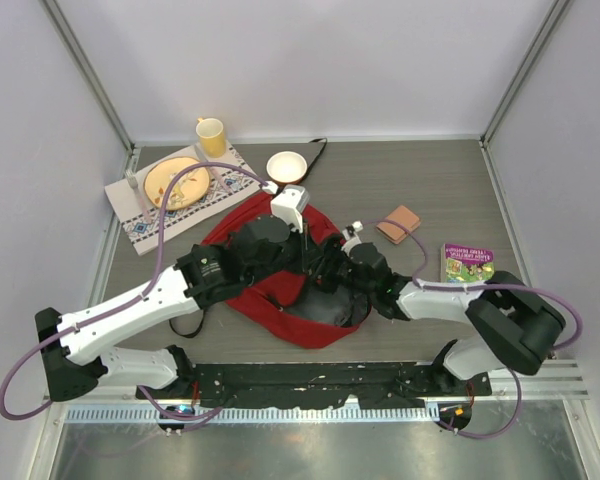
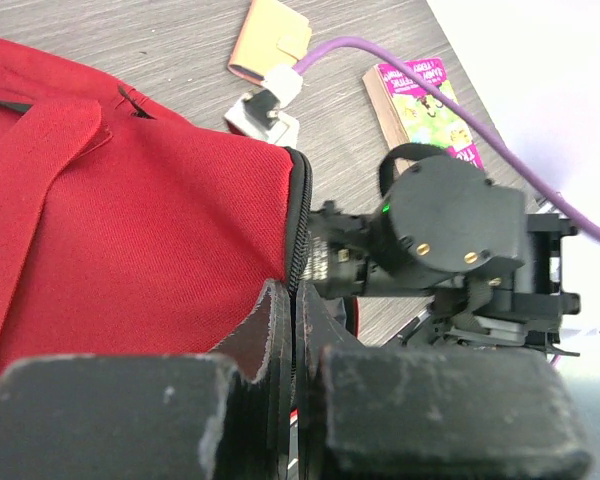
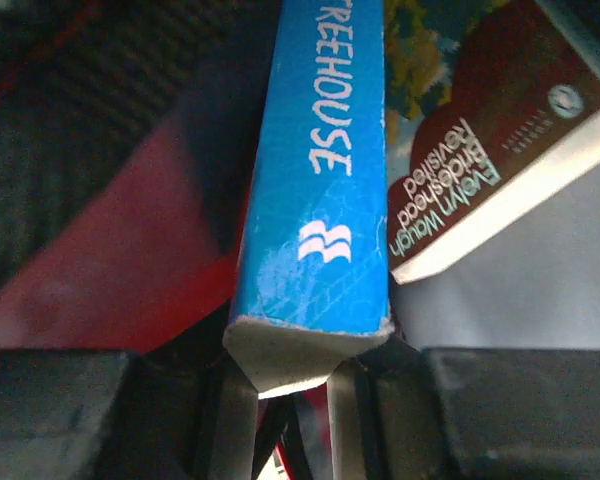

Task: Pack the student bag
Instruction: Place the book in the student bag.

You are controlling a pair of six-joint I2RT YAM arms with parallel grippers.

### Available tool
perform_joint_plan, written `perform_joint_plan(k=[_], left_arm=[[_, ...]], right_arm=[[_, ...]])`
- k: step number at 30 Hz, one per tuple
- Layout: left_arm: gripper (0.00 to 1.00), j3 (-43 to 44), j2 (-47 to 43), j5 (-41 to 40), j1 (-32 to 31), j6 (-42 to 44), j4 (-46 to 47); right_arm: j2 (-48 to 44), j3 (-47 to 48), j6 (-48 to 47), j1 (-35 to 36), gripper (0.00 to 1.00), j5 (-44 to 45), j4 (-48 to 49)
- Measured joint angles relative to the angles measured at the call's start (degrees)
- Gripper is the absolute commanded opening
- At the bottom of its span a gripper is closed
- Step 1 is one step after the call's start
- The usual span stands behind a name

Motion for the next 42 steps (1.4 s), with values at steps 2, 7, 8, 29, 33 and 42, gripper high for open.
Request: perform_joint_plan(k=[2, 7, 8, 29, 33, 42], left_arm=[[0.0, 0.0, 0.04, 0.22, 0.0, -0.04, 0.07], [0.0, 0.0, 0.11, 0.81, 0.0, -1.03, 0.44], [0.0, 0.0, 0.13, 0.94, 0.0, -1.09, 0.55], [0.0, -3.19, -1.31, 1.4, 0.0, -2.95, 2.64], [0.0, -3.65, -1.42, 1.4, 0.0, -2.99, 2.67], [0.0, -3.96, -1.57, 1.42, 0.0, -3.96, 2.69]], right_arm=[[3.06, 1.75, -0.39, 1.92, 0.02, 2.54, 1.68], [9.35, 5.18, -1.75, 5.18, 0.12, 8.9, 5.05], [10.34, 5.18, -1.81, 5.49, 0.13, 9.88, 5.6], [0.72, 3.82, -13.92, 5.97, 0.76, 17.7, -13.49], [-2.58, 3.54, -15.78, 5.97, 0.72, 18.12, -17.49], [-2.16, 1.4, -16.44, 5.97, 0.41, 17.94, -18.49]])
